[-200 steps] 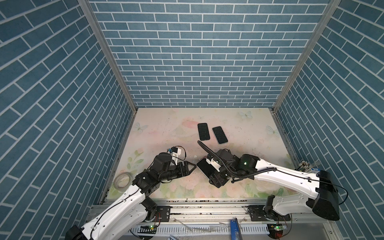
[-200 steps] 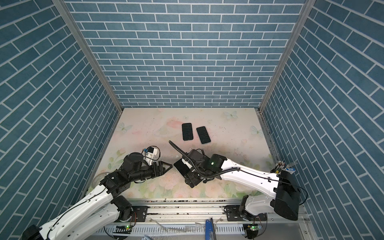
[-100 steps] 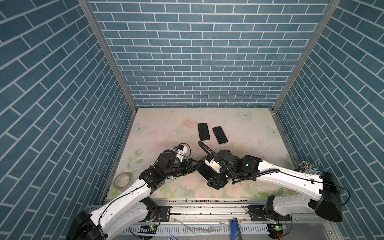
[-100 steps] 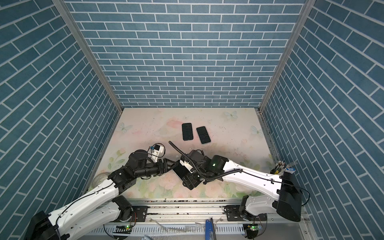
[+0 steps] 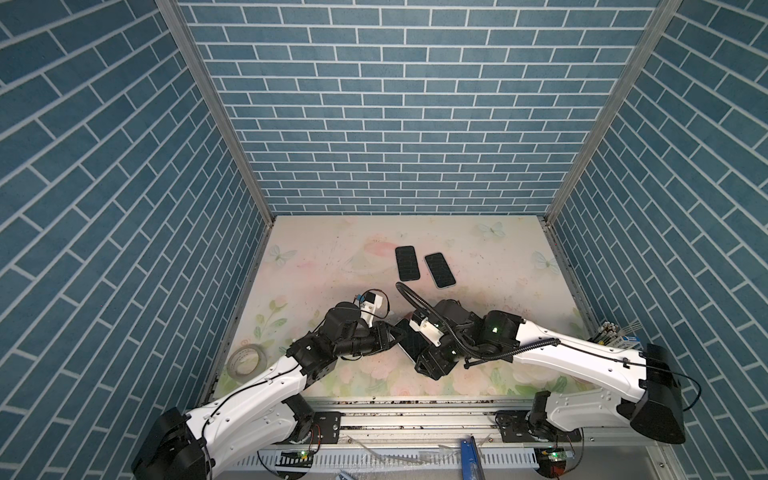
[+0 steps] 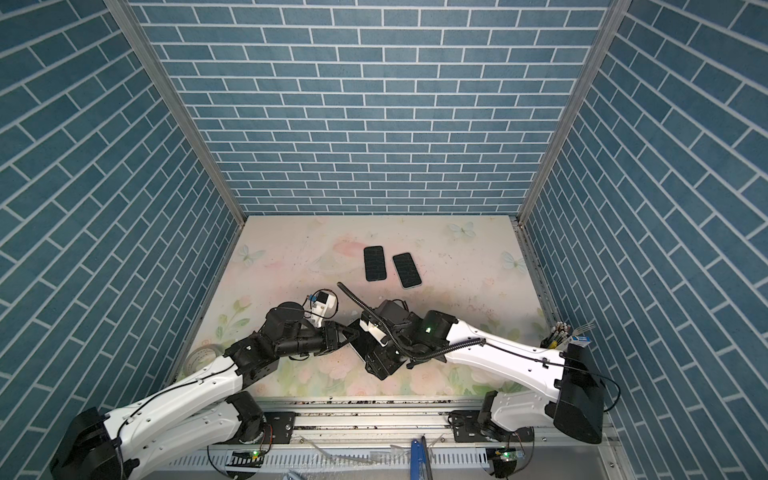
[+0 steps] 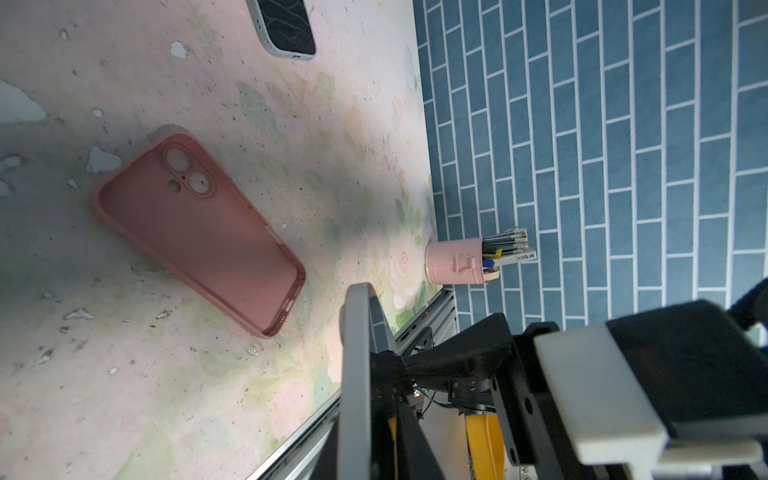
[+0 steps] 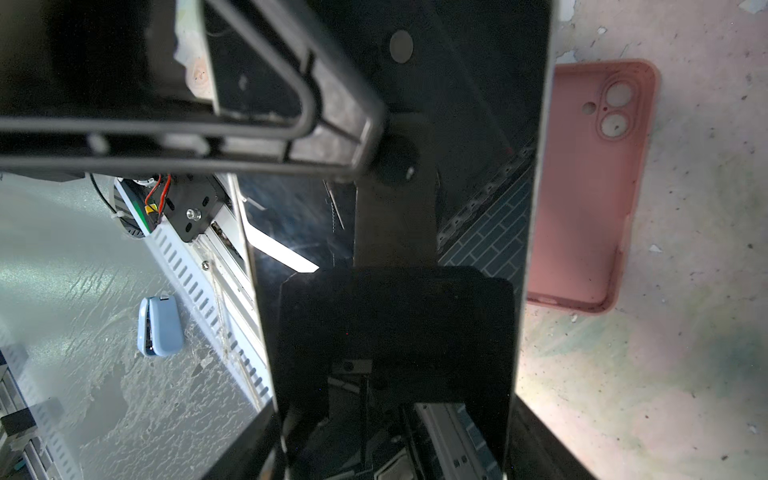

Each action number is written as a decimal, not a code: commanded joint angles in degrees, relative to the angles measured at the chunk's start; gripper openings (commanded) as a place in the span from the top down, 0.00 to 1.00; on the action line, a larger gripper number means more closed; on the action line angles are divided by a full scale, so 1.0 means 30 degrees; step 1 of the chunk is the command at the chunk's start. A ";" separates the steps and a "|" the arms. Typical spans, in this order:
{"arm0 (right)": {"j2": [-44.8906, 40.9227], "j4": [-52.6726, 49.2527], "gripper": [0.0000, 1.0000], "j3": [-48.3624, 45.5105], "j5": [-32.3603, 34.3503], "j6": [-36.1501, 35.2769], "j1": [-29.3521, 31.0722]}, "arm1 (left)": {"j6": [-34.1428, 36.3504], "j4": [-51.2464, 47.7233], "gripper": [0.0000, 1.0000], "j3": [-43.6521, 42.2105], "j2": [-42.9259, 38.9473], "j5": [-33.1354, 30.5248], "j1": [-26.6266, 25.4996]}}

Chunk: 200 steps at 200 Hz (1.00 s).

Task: Put the phone into the phone case
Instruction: 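Bring the left gripper to the black phone and grasp it from the right gripper, then hold the black phone with the left gripper while the right gripper draws back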

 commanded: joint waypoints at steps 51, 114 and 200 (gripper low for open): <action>-0.2499 0.1396 0.03 -0.0064 0.1056 0.0454 0.0134 | -0.0095 -0.0194 1.00 -0.0370 -0.1268 -0.1358 -0.0130; -0.9779 0.4072 0.02 -0.3454 0.5161 0.4808 -0.1320 | -0.0893 -0.1209 1.00 -0.1062 -0.6779 -0.4967 -0.0095; -1.1287 1.2927 0.02 -0.7748 -0.2013 1.1059 -0.4494 | -0.3618 0.3282 1.00 -0.2494 -1.0447 -0.7474 -0.0071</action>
